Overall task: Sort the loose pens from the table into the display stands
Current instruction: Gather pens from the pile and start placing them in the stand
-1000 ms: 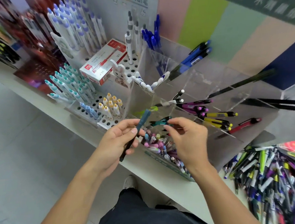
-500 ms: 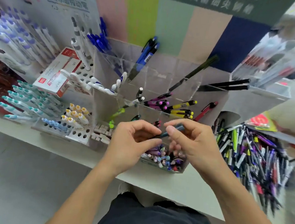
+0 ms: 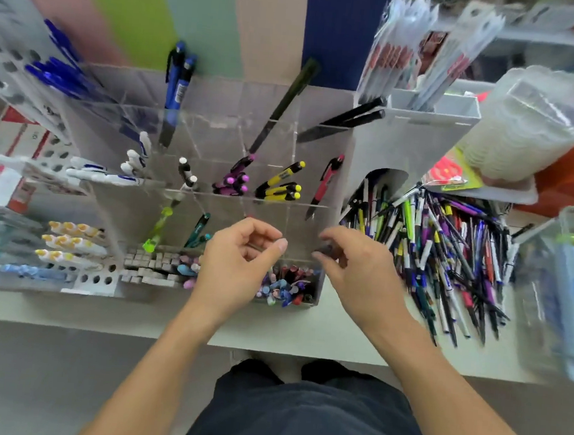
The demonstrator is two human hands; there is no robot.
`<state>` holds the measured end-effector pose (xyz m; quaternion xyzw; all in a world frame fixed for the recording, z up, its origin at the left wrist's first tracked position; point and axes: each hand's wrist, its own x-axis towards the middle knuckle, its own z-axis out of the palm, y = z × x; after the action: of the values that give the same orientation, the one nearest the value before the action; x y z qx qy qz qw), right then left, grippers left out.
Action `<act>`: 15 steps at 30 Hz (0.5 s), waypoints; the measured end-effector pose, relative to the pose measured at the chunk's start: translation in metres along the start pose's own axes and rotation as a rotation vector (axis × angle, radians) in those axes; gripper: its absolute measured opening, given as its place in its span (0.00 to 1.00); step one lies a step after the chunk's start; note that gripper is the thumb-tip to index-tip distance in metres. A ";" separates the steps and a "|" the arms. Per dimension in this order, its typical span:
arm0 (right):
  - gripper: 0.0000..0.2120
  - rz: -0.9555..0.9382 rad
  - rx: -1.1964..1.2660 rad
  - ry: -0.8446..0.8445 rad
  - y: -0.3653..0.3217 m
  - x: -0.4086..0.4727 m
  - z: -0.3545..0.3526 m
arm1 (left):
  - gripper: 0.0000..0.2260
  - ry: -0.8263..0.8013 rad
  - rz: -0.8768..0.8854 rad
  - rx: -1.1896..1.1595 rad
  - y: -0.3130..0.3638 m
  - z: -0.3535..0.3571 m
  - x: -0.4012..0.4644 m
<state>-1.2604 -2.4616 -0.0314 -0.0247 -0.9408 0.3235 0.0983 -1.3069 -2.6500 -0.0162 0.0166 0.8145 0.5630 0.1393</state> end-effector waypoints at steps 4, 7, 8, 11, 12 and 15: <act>0.11 0.070 0.151 0.072 0.008 -0.007 -0.015 | 0.04 -0.063 -0.023 -0.027 0.012 0.019 -0.002; 0.08 0.202 0.238 0.199 0.027 -0.025 -0.040 | 0.03 -0.197 -0.011 -0.115 0.038 0.044 -0.008; 0.06 0.308 0.238 0.221 0.042 -0.030 -0.047 | 0.03 -0.249 -0.011 -0.133 0.045 0.057 -0.011; 0.03 0.686 0.161 0.178 0.099 -0.042 -0.062 | 0.05 -0.411 -0.016 -0.067 0.053 0.109 -0.013; 0.03 0.770 0.123 0.145 0.116 -0.045 -0.064 | 0.07 -0.446 -0.013 -0.004 0.049 0.130 -0.010; 0.09 0.920 0.070 0.063 0.156 -0.050 -0.064 | 0.26 -0.365 -0.001 0.298 0.025 0.194 0.019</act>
<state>-1.2008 -2.3059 -0.0862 -0.4460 -0.8171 0.3643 -0.0262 -1.2805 -2.4603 -0.0601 0.1382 0.8500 0.4240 0.2805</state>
